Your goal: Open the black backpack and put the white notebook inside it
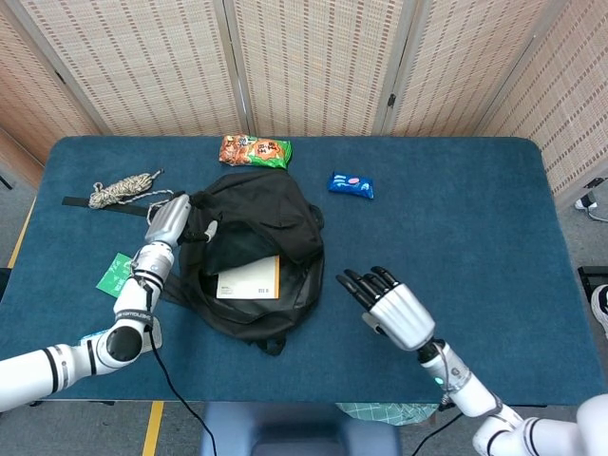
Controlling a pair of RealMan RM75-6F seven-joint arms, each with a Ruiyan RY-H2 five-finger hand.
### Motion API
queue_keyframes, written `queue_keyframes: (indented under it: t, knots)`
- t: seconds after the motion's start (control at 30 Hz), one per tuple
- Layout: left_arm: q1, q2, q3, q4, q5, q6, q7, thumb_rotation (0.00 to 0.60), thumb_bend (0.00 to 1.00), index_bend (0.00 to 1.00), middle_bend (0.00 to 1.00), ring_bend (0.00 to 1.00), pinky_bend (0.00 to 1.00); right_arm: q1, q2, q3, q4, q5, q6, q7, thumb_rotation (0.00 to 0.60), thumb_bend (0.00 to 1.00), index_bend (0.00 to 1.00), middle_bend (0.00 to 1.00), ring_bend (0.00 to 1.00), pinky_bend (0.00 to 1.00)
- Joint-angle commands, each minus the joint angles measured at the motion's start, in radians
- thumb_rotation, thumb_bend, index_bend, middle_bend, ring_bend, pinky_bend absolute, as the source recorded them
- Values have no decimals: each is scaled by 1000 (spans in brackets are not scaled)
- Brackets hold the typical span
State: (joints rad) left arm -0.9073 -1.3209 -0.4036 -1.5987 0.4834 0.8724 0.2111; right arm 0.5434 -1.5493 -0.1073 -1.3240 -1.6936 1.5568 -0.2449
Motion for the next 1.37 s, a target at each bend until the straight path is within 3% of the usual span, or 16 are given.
queue_keyframes:
  t: [0.03,0.23,0.4,0.63,0.87,1.03,1.23,1.37]
  knots:
    - [49,66,44,-95,88,-35,-24,600,302,189,266,222,0,-55,50,-7,-6,4,49,36,600,264,69,209,331,270]
    - [135,128,78,-187,239,6,-97,600,282,173,253,210,0,-122,114,13,8,45,73,86,600,264,72,209,330,270]
    - [204,152,104,-189,297,73,-147,600,293,216,253,230,0,-162,170,28,-5,79,67,152,600,264,87,210,332,283]
    - [349,150,207,-148,485,271,-158,600,388,295,253,237,0,-206,269,15,-34,109,12,316,600,265,134,211,347,309]
    - [507,126,318,-94,695,506,-156,600,388,314,253,237,0,-273,323,16,-56,128,28,438,600,264,137,144,250,170]
    - [613,125,383,-103,805,641,-145,600,386,314,253,237,0,-340,332,21,-78,146,69,469,600,264,137,124,238,151]
    - [706,120,441,-127,876,719,-125,600,384,314,253,236,0,-403,345,27,-100,163,96,473,600,264,137,120,233,143]
    - [746,95,452,-119,910,757,-110,600,384,314,253,235,0,-413,371,32,-120,168,72,496,600,265,137,115,223,138]
